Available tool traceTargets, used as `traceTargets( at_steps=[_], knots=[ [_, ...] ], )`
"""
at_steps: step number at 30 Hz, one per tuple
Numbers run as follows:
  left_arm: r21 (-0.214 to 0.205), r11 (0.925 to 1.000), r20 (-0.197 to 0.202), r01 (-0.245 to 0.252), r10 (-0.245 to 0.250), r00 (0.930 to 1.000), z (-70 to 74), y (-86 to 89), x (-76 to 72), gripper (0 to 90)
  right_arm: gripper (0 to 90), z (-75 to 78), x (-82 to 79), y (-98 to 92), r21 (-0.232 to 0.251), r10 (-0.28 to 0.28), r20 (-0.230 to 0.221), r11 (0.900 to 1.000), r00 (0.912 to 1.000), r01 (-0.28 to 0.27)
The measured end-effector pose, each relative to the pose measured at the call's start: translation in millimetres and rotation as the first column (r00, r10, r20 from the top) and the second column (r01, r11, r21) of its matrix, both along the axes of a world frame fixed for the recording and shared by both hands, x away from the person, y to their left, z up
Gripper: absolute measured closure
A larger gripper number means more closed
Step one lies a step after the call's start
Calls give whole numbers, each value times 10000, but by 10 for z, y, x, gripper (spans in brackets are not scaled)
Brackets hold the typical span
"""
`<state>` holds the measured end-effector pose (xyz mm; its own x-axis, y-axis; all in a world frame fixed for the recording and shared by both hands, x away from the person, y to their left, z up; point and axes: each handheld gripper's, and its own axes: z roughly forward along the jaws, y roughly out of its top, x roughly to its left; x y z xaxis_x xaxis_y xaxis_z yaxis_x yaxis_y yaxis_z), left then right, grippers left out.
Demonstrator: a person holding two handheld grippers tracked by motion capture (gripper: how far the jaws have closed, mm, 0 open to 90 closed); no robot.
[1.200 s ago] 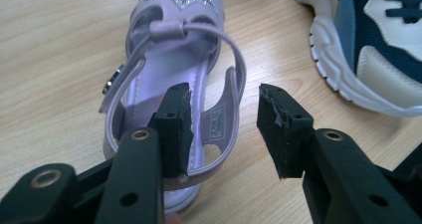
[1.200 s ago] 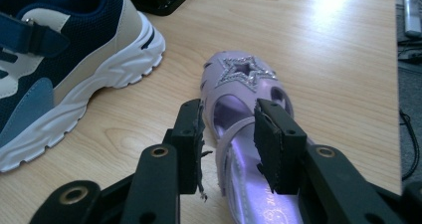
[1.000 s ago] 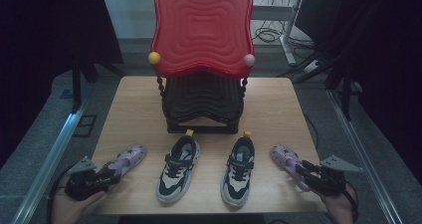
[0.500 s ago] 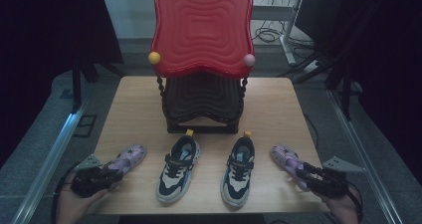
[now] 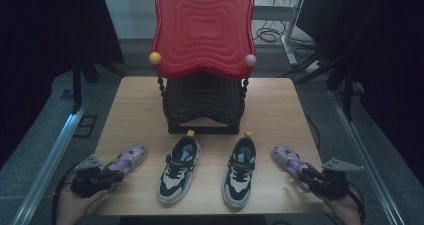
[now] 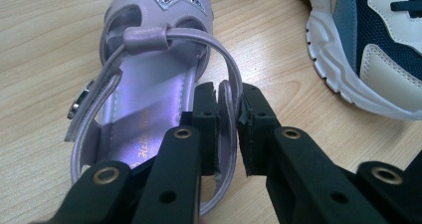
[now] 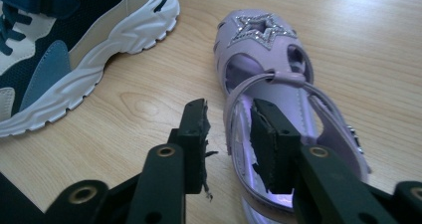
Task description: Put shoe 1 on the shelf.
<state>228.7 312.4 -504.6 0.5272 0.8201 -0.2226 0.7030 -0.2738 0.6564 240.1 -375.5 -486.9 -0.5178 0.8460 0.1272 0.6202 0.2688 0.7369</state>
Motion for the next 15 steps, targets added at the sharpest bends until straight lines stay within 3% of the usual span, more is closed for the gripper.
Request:
traceTargets(
  at_steps=[10,15],
  knots=[
    [-275,9995,-104,123,-126,9999,-15,34,23,818,792,-91,90,5,-84,125,-461,9999,9989,-129],
    [-419,9990,-93,127,-131,9999,-29,50,26,829,842,-147,113,-39,447,285,-568,9987,9980,-259]
  ],
)
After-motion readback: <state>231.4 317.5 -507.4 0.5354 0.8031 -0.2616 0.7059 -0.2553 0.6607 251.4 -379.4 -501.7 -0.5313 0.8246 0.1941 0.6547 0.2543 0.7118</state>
